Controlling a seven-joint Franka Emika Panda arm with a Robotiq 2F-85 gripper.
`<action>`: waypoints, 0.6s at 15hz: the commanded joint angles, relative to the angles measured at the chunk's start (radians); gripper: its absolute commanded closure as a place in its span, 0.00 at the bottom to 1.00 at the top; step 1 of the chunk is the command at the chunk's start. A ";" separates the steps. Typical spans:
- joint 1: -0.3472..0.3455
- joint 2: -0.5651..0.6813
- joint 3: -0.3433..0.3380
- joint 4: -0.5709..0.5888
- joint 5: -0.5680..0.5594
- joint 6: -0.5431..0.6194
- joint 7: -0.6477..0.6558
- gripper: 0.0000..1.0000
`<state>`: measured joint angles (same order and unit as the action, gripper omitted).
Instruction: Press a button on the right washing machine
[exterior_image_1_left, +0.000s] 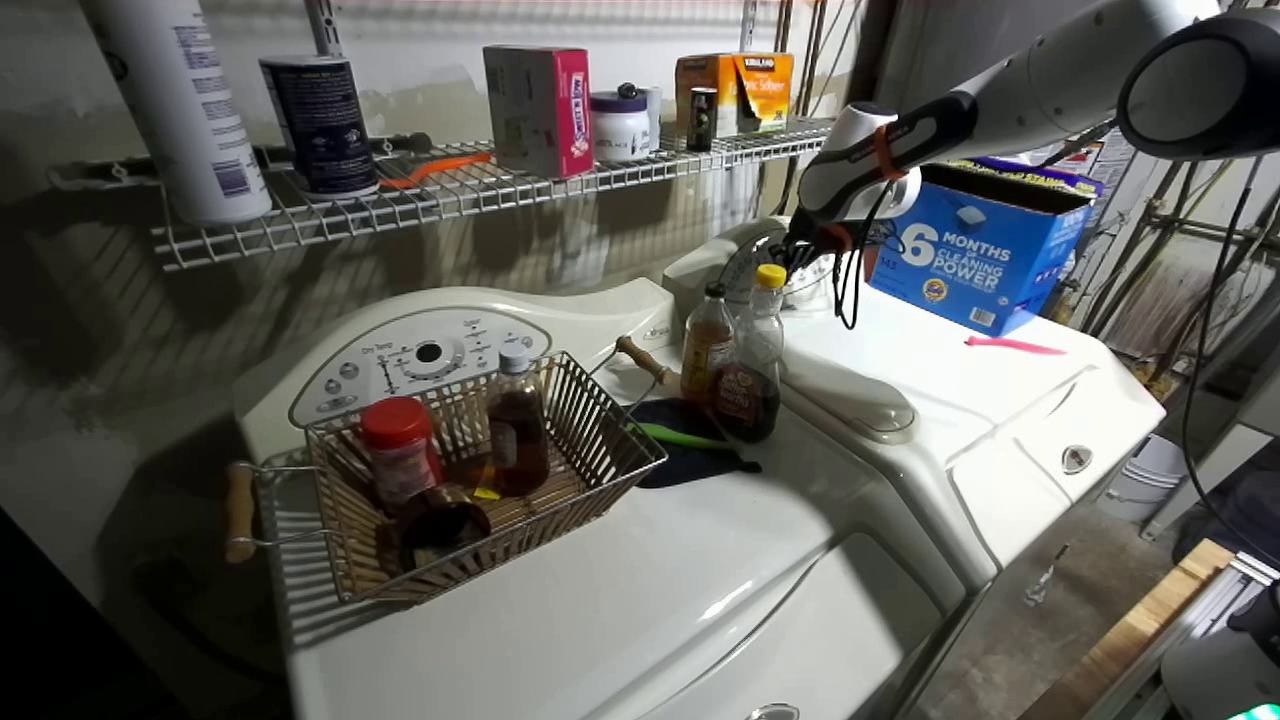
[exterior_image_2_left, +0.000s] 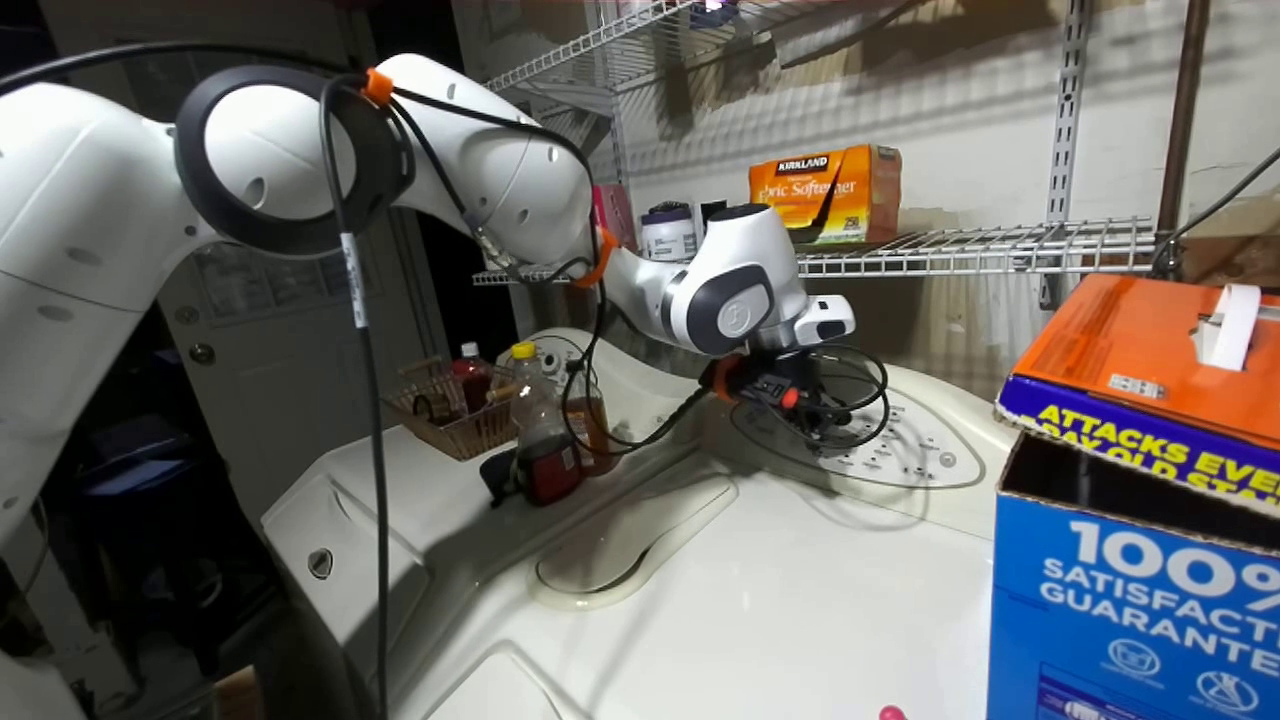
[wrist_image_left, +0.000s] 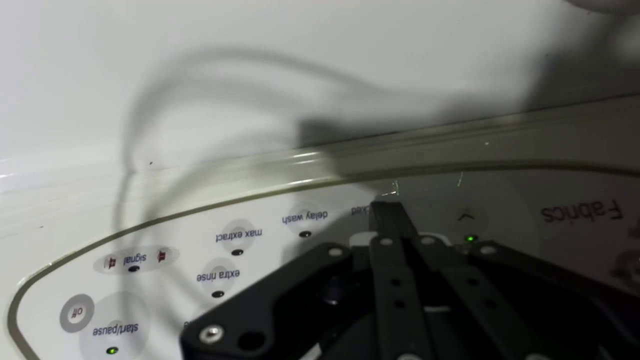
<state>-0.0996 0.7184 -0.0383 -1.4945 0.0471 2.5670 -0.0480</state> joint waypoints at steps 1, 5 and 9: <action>-0.016 -0.114 0.024 -0.103 0.006 -0.092 -0.035 1.00; -0.027 -0.296 0.028 -0.261 0.008 -0.194 -0.089 0.69; -0.028 -0.492 0.030 -0.397 0.025 -0.273 -0.159 0.44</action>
<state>-0.1126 0.4053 -0.0256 -1.7368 0.0493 2.3445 -0.1454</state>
